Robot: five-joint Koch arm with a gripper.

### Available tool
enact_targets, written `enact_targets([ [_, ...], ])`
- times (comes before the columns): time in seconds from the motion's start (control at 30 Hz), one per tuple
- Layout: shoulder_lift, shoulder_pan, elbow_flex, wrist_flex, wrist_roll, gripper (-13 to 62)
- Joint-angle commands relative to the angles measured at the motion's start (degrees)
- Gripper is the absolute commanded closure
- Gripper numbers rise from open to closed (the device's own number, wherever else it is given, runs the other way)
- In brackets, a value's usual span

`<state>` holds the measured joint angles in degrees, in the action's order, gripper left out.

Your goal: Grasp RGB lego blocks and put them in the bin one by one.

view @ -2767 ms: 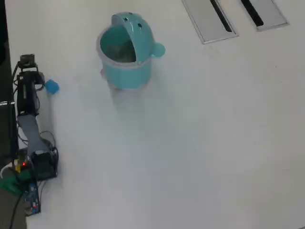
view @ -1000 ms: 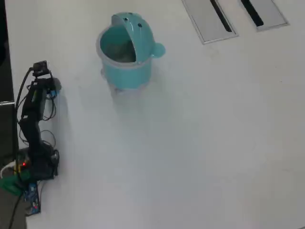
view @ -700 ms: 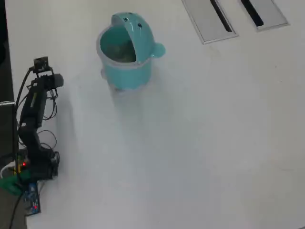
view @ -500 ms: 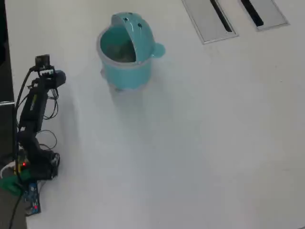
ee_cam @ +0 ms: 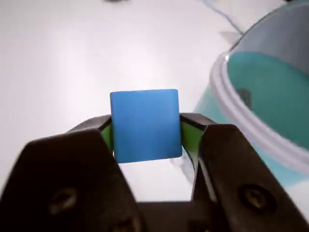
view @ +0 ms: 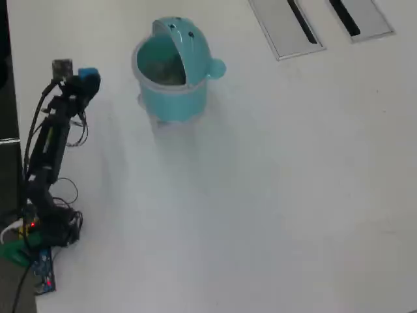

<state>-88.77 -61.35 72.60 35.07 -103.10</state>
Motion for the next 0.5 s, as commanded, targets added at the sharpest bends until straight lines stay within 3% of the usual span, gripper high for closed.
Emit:
enact_targets([
  [0.0,0.1,0.7,-9.0,-4.7,0.6,34.5],
  [0.23,5.2,1.9,-19.3,-5.1,0.6,34.5],
  [0.47,22.3,3.4,-43.9,-3.0,0.6,34.5],
])
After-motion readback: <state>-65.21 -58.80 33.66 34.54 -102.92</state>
